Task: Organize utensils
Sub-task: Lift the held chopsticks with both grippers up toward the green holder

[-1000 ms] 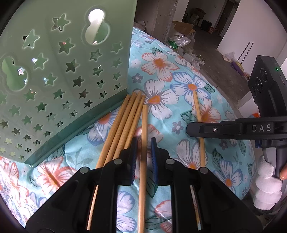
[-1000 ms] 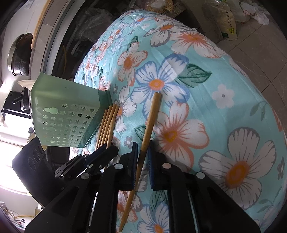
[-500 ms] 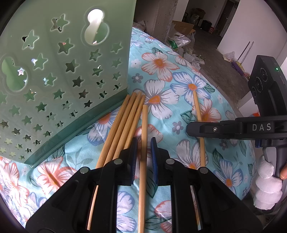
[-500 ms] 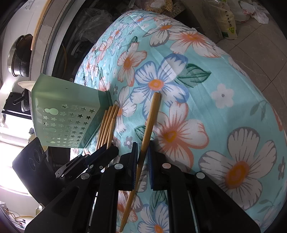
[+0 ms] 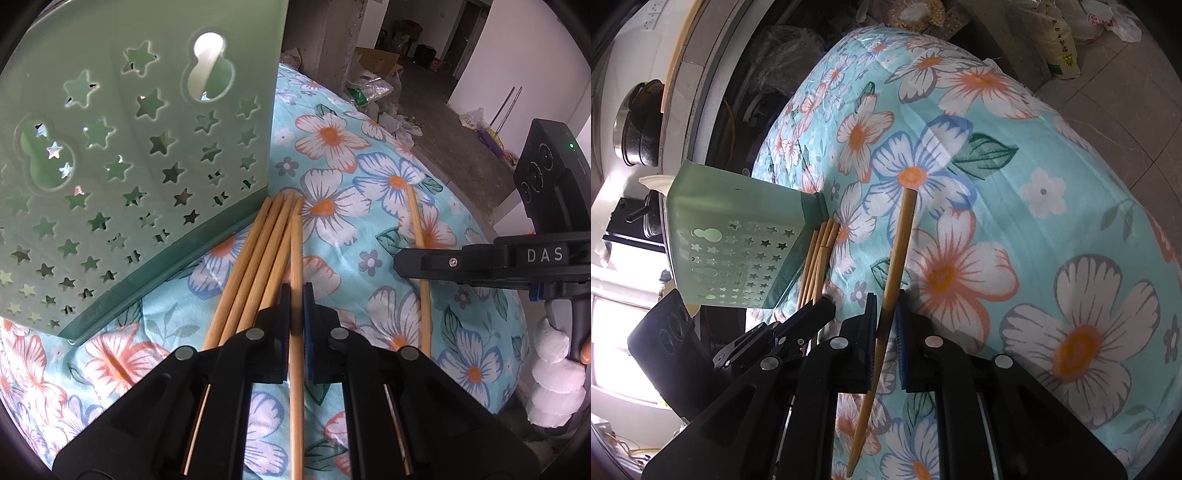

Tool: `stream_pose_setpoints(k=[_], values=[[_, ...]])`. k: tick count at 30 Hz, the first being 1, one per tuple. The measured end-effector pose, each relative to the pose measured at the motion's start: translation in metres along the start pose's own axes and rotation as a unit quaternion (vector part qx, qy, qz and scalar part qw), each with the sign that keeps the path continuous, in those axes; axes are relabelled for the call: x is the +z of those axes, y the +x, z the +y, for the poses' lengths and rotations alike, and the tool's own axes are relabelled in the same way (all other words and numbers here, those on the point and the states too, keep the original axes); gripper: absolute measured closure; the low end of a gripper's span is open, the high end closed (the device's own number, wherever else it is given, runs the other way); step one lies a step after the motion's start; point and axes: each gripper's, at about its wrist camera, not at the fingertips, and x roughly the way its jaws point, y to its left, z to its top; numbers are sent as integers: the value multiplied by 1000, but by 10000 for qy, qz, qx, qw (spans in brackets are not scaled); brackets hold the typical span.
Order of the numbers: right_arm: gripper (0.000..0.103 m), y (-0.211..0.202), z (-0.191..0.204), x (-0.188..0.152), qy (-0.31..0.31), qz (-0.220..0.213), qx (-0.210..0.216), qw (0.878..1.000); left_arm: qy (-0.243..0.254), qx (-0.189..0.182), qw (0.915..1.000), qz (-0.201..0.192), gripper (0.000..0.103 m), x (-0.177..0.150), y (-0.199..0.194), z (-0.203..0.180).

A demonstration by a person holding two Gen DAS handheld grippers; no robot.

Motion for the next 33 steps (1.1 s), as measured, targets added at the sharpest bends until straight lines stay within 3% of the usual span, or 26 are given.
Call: stream_pose_setpoints(k=[33], values=[[95,-57,35,-9,-799,-753,3,9940,-454,-570,9901,-1199,98,5,-112,9]])
